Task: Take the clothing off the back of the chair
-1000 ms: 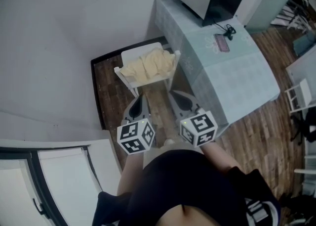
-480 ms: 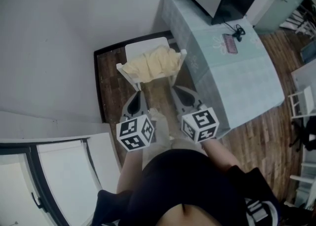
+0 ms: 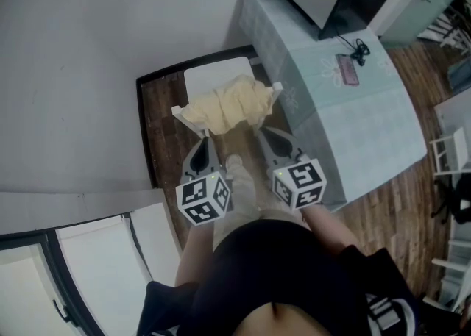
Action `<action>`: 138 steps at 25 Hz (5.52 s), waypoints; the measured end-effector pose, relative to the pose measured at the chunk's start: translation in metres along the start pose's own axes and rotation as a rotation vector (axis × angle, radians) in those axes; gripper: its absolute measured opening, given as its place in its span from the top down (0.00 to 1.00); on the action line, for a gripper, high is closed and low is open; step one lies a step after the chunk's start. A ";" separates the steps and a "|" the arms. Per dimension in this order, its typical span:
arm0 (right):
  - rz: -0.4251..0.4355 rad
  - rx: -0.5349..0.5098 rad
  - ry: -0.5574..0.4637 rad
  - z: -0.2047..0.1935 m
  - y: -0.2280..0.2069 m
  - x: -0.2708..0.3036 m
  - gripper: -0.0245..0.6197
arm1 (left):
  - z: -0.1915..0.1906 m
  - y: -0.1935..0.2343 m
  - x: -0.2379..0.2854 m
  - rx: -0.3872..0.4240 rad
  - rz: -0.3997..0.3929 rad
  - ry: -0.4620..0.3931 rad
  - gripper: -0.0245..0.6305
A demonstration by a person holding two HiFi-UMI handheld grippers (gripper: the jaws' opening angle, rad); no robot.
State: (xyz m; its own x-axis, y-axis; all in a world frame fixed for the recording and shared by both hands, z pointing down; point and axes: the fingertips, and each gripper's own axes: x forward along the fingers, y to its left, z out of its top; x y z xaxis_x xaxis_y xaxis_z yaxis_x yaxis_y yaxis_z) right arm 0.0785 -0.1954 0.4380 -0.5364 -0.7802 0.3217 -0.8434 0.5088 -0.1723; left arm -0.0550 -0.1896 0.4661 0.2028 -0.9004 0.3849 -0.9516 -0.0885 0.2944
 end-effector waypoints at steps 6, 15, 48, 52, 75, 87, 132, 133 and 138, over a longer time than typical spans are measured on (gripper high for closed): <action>-0.008 0.013 0.024 -0.005 -0.012 0.024 0.94 | -0.005 0.011 0.023 0.011 0.004 0.022 0.97; -0.019 0.026 0.065 -0.018 -0.028 0.051 0.94 | -0.009 0.027 0.046 0.016 0.024 0.050 0.96; -0.126 0.062 0.227 -0.067 -0.094 0.127 0.51 | -0.068 0.063 0.135 0.013 0.012 0.228 0.44; -0.130 0.066 0.243 -0.072 -0.096 0.134 0.51 | -0.073 0.061 0.143 0.005 0.003 0.248 0.44; -0.090 0.043 0.268 -0.077 -0.096 0.146 0.64 | -0.078 0.049 0.160 -0.049 -0.047 0.305 0.60; -0.082 0.042 0.263 -0.073 -0.088 0.141 0.80 | -0.074 0.037 0.159 -0.011 -0.060 0.291 0.82; -0.037 0.020 0.191 -0.068 -0.030 0.042 0.82 | -0.076 0.001 0.052 0.054 -0.071 0.202 0.84; -0.036 0.019 0.190 -0.068 -0.029 0.039 0.82 | -0.076 -0.001 0.049 0.054 -0.071 0.199 0.84; -0.033 0.016 0.182 -0.071 -0.022 0.024 0.82 | -0.081 -0.006 0.033 0.061 -0.069 0.193 0.84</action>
State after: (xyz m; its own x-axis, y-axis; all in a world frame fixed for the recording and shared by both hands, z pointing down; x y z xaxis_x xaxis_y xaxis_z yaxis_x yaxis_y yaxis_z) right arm 0.0865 -0.1996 0.5153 -0.4955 -0.7169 0.4904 -0.8617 0.4769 -0.1734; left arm -0.0243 -0.1845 0.5477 0.3027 -0.7938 0.5276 -0.9450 -0.1778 0.2746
